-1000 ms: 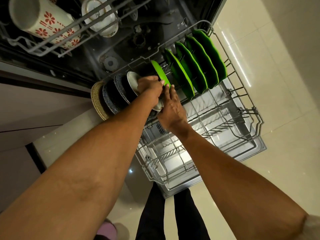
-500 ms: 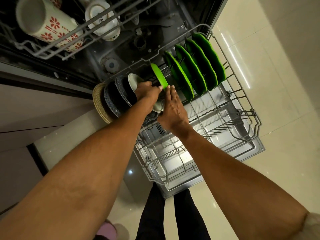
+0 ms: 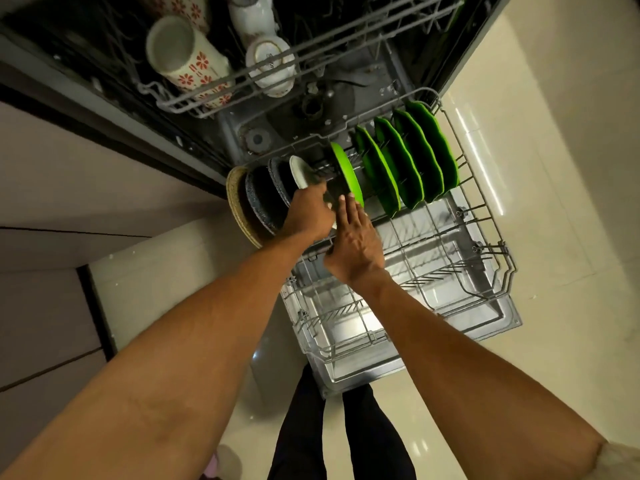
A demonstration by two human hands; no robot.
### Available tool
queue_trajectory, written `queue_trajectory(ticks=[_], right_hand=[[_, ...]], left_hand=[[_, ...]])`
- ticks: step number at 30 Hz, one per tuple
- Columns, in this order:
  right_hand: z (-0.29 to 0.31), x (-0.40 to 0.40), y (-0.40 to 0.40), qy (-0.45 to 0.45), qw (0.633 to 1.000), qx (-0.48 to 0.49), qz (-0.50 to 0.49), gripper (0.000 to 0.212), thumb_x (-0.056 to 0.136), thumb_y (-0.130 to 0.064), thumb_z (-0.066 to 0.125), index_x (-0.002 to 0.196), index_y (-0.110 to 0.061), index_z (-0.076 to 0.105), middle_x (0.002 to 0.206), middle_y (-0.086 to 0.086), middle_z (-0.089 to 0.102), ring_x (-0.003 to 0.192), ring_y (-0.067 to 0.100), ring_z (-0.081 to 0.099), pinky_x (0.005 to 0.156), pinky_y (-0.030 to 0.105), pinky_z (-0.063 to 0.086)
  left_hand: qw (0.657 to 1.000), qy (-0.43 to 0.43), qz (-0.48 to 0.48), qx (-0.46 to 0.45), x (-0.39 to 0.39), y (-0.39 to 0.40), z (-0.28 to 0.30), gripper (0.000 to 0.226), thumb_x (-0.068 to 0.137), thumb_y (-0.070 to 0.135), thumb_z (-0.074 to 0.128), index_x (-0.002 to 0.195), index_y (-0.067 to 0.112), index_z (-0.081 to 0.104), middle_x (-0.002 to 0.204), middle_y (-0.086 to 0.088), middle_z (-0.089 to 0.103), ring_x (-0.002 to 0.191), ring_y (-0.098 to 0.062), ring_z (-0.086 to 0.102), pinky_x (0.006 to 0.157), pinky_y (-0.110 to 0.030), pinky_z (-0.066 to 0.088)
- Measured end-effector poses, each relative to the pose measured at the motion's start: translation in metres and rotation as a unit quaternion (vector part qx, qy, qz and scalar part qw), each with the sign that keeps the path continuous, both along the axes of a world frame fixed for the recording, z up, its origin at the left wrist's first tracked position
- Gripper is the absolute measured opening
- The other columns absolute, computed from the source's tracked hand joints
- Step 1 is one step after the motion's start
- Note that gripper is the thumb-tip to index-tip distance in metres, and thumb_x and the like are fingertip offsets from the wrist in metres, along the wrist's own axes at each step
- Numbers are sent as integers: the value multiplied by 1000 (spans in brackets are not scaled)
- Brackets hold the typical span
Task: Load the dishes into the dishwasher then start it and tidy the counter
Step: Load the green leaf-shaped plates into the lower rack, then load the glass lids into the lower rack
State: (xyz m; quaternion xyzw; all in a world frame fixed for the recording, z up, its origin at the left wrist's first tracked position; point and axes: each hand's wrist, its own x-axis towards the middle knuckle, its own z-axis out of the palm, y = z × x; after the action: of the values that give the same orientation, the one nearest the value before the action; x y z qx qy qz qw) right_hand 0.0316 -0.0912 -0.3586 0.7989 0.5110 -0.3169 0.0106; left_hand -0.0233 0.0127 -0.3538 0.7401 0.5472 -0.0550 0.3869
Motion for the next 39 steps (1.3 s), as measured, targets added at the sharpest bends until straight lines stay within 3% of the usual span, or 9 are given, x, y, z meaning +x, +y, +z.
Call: queue_trajectory(ticks=[3, 5, 7, 11, 21, 29, 32, 39], right_hand=[[23, -9, -8, -24, 999, -1, 41, 96, 93, -38, 49, 158, -5, -14, 167, 15, -15, 155, 25, -13, 127, 39, 2], [41, -17, -12, -19, 999, 1, 39, 97, 93, -36, 51, 158, -5, -14, 167, 14, -15, 155, 24, -12, 127, 37, 1], [64, -30, -15, -14, 998, 16, 51, 96, 94, -35, 52, 158, -5, -12, 167, 14, -13, 155, 24, -11, 127, 37, 0], [107, -64, -22, -19, 992, 64, 107, 100, 91, -35, 58, 159, -3, -9, 168, 14, -8, 156, 25, -8, 127, 38, 0], [225, -209, -10, -33, 966, 160, 201, 102, 91, -31, 63, 160, -6, -7, 168, 13, -12, 155, 22, -12, 125, 35, -7], [351, -368, 50, -32, 927, 268, 259, 96, 87, -28, 61, 160, -3, 3, 168, 18, 0, 156, 26, 0, 124, 34, -2], [406, -436, 71, -14, 903, 316, 289, 90, 92, -37, 55, 160, -3, 6, 168, 17, 3, 156, 25, 2, 127, 35, 2], [500, -558, 104, -4, 835, 402, 376, 81, 98, -30, 50, 160, -3, 6, 168, 16, 4, 156, 25, 0, 127, 35, 2]], left_hand=[[991, 11, -125, 43, -27, -13, 23, 68, 91, 1, 55, 154, 4, 30, 151, -19, 42, 140, -32, 39, 112, -31, 33], [985, 30, -165, 51, -44, -21, 39, 75, 93, 5, 57, 157, 4, 18, 162, -15, 24, 150, -26, 21, 121, -29, 19], [979, 59, -186, 66, -65, -31, 58, 77, 96, 11, 55, 158, 5, 10, 166, -13, 9, 153, -23, 9, 124, -29, 8], [962, 99, -220, 127, -112, -47, 102, 76, 97, 15, 48, 158, 6, 4, 167, -11, 1, 154, -22, 0, 125, -35, 5], [946, 174, -133, 238, -279, -53, 243, 92, 88, 12, 52, 157, 5, -8, 165, -13, -15, 152, -25, -14, 125, -41, 3], [943, 148, -25, 298, -456, -45, 359, 83, 91, 17, 43, 158, 8, -5, 165, -10, -13, 153, -21, -12, 125, -36, -2], [929, 142, 18, 341, -527, -35, 407, 77, 98, 27, 41, 159, 9, -1, 166, -9, -9, 153, -20, -10, 123, -33, -4], [898, 125, 132, 400, -639, -19, 492, 76, 99, 27, 44, 159, 9, 0, 166, -8, -7, 152, -18, -11, 124, -32, -6]])
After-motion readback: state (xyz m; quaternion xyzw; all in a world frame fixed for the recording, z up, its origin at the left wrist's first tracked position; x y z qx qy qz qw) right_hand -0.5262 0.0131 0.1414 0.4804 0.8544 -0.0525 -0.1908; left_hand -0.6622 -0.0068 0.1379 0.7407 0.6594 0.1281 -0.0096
